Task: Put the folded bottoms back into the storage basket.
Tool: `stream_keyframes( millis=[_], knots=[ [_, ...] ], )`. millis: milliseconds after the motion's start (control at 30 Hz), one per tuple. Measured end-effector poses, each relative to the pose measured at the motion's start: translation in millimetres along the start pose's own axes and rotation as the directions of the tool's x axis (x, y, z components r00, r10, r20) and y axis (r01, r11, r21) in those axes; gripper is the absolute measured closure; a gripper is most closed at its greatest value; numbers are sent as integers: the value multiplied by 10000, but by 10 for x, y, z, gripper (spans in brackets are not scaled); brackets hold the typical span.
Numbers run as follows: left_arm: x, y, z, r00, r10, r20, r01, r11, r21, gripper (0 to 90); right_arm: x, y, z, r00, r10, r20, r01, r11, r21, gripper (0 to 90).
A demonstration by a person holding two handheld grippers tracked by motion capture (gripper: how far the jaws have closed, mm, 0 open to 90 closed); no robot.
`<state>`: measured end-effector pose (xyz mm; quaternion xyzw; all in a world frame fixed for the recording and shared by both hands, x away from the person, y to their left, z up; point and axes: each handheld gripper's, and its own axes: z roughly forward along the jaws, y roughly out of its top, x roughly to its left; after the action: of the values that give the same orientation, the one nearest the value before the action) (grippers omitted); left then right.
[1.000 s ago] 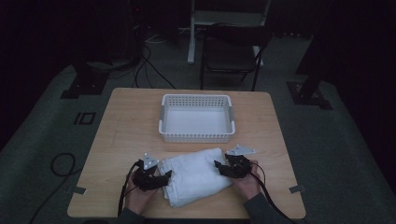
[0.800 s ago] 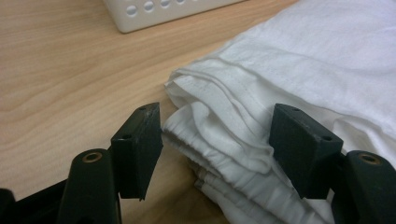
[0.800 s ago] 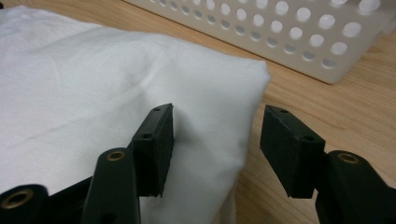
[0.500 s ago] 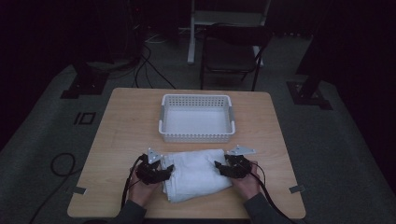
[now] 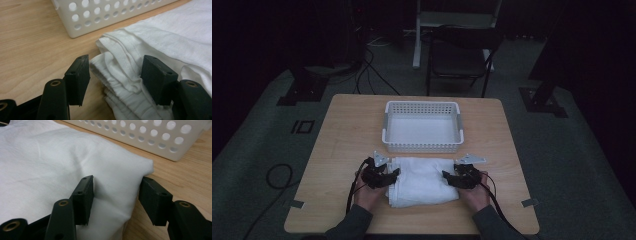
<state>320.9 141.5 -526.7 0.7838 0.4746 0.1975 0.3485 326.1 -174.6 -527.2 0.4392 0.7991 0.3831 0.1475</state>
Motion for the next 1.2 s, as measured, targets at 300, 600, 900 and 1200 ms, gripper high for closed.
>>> stream_keyframes(
  millis=[300, 600, 900, 1200],
  knots=[
    [46, 109, 107, 9997, -36, -238, 35, 10000, -38, 393, -51, 47, 67, 9999, 80, 92, -80, 10000, -30, 451],
    [122, 221, 213, 9990, -103, -439, 102, 9999, -8, 392, -82, 117, 140, 9996, 173, 226, -172, 9998, -23, 450],
    [183, 295, 288, 9980, -290, -567, 291, 9996, 4, 395, -112, 177, 197, 9990, 271, 356, -270, 9996, -29, 447],
    [228, 344, 37, 9869, -1576, 355, 1589, 9866, -382, 301, -98, 252, 71, 9978, 464, 481, -465, 9989, 4, 338]
  ],
)
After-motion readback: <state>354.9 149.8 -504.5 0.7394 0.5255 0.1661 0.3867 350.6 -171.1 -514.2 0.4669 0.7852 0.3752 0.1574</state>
